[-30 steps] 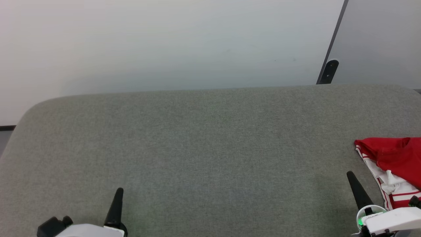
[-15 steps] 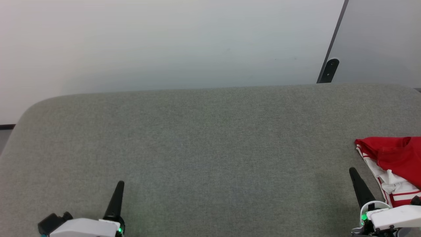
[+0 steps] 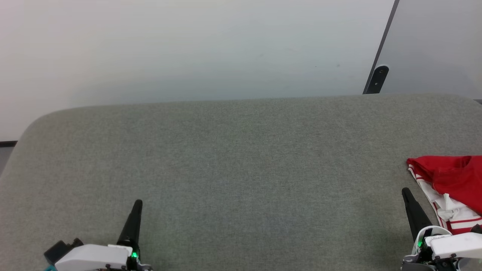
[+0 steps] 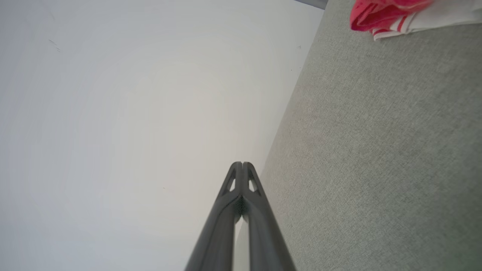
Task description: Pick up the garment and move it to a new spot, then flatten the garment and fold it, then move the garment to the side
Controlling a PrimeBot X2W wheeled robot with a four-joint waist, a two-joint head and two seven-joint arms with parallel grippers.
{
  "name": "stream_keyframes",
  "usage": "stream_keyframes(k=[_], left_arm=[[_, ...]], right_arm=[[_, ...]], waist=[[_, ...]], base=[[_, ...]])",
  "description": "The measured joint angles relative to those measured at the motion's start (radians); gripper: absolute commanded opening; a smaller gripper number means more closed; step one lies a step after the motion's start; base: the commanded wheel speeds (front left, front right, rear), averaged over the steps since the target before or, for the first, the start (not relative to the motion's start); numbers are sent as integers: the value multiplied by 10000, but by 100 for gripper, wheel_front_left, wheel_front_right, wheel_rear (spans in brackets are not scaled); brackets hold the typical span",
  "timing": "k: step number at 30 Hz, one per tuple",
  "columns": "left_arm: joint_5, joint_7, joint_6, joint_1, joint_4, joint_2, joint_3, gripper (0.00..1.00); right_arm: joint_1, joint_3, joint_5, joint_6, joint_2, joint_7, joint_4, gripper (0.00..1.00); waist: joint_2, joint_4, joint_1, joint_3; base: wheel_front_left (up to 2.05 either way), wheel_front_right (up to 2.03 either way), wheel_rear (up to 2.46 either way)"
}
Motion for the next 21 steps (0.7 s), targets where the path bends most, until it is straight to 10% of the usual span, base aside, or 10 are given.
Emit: stream_keyframes(k=[21], left_arm=[[-1290, 397, -265, -427, 288, -221, 297, 0]], right_arm=[[-239, -173, 1275, 0, 128, -33, 255, 0]], waist=[[0, 5, 0, 71]], base=[[0, 0, 0]])
